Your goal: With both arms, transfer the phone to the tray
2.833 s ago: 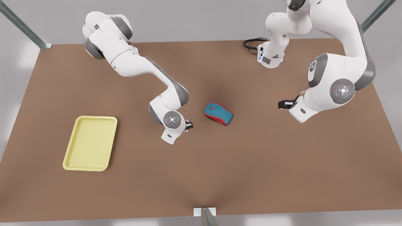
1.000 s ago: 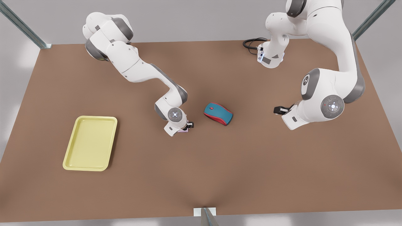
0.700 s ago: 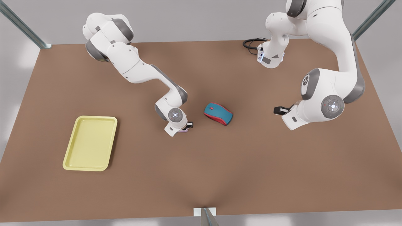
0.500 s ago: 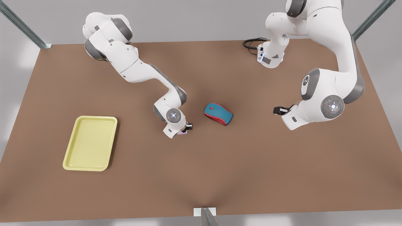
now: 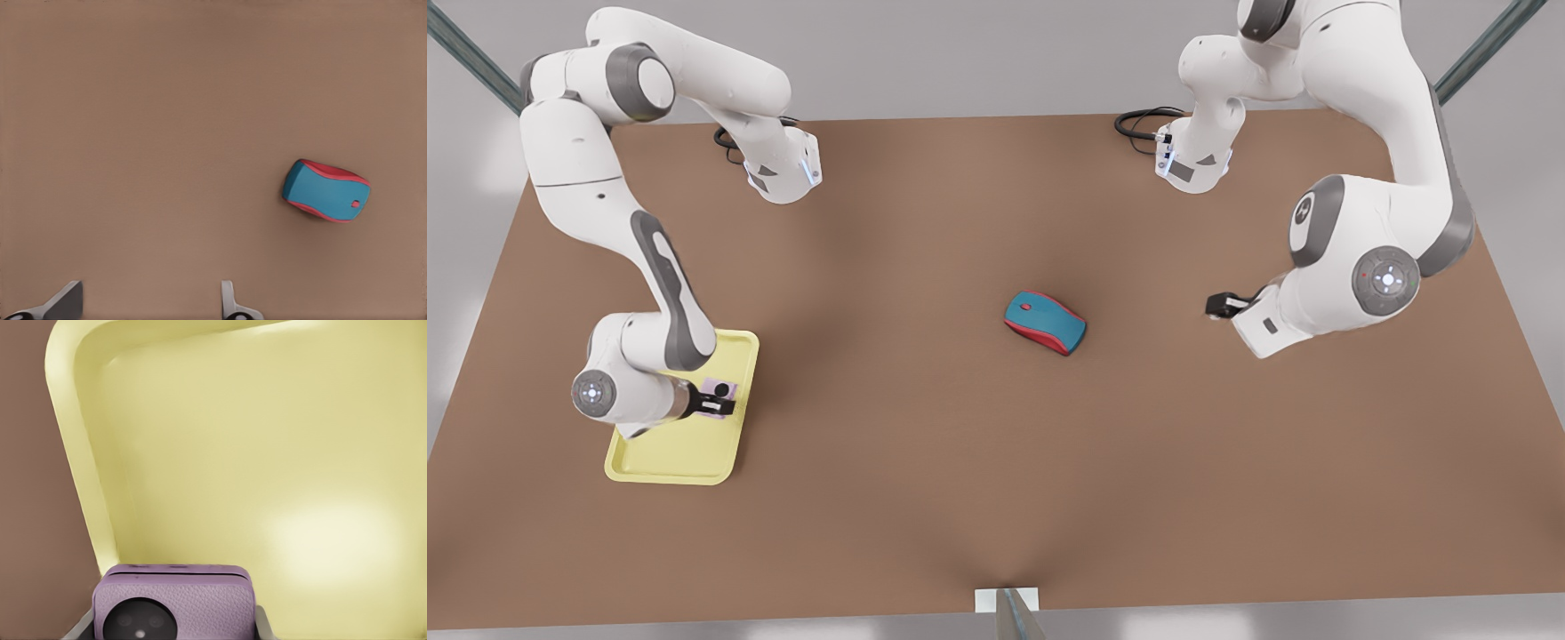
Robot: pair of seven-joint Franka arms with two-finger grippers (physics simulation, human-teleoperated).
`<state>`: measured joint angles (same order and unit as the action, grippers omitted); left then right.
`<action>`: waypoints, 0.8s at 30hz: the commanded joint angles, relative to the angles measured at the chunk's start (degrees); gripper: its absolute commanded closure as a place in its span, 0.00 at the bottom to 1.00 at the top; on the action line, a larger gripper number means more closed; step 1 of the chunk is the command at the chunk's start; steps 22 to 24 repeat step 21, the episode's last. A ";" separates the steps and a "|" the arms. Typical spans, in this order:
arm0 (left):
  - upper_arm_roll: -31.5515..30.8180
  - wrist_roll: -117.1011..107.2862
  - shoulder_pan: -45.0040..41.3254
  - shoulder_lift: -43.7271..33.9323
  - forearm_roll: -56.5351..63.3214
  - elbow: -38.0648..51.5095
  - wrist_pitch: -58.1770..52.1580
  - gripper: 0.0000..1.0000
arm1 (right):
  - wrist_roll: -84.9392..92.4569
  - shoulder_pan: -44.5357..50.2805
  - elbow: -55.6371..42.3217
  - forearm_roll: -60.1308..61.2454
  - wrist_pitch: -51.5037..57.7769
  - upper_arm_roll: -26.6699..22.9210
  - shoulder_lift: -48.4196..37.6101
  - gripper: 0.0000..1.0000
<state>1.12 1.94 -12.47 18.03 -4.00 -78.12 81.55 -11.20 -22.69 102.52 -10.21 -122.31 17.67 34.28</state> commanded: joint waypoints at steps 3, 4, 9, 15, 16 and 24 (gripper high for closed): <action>0.11 -0.45 -0.01 -2.03 0.13 0.95 -0.51 0.00 | 39.94 -1.30 -0.39 -2.10 0.84 -1.23 -0.27 0.00; 0.20 -0.45 -0.01 -2.03 0.22 0.95 -0.60 0.00 | 40.11 -1.39 -1.35 -2.10 0.93 -1.23 -0.36 0.00; 2.84 -0.36 -0.01 -2.91 2.50 2.97 -1.92 0.00 | 26.59 3.26 -13.65 -1.92 17.18 2.90 -11.86 0.00; 2.84 -0.45 -0.01 -2.91 2.50 2.97 -3.24 0.00 | 12.69 21.55 -15.41 6.78 37.66 -12.83 -24.27 0.00; 2.84 -0.45 -0.01 -2.91 2.50 2.97 -3.24 0.00 | 12.43 21.55 -16.55 6.96 40.21 -12.83 -24.00 0.00; 2.84 -0.45 -0.01 -2.83 2.50 2.97 -3.32 0.00 | 12.43 21.64 -18.32 7.48 42.59 -12.92 -23.83 0.00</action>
